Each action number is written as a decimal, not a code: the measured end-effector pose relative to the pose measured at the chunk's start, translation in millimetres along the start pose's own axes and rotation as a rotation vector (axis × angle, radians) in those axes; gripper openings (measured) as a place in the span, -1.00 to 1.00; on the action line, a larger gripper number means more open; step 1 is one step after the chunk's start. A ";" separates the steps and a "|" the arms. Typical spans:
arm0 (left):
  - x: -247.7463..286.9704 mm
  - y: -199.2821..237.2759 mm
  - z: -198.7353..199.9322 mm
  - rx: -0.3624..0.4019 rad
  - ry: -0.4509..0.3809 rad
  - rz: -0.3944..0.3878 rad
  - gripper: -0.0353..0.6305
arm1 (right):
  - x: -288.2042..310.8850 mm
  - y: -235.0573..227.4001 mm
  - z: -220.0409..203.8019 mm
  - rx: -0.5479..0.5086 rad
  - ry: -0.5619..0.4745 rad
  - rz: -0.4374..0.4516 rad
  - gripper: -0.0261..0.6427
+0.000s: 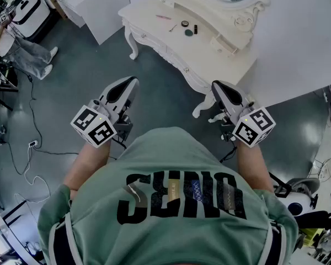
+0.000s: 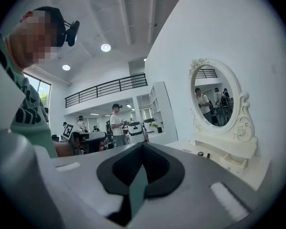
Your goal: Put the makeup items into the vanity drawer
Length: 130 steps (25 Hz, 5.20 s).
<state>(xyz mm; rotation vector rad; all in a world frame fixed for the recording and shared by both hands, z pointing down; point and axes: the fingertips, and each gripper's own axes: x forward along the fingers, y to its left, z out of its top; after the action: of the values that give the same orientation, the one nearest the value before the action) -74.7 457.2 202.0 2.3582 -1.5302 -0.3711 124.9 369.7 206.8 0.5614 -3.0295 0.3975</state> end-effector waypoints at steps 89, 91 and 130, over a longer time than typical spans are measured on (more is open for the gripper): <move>446.0 368.7 -137.1 -0.124 0.394 -0.123 -0.89 | 377.0 -442.6 -273.7 -0.206 1.140 -0.135 -0.58; 445.1 367.7 -136.1 -0.126 0.391 -0.120 -0.90 | 376.6 -440.3 -275.1 -0.215 1.139 -0.127 -0.68; 444.5 245.5 61.9 0.046 0.226 -0.244 -0.89 | 255.1 -366.8 101.4 -0.048 0.150 -0.153 -0.83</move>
<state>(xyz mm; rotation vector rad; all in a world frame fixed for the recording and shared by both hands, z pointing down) -126.7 -51.5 218.1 2.5304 -1.1665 -0.1171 18.8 -75.8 218.4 0.7195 -2.8216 0.3416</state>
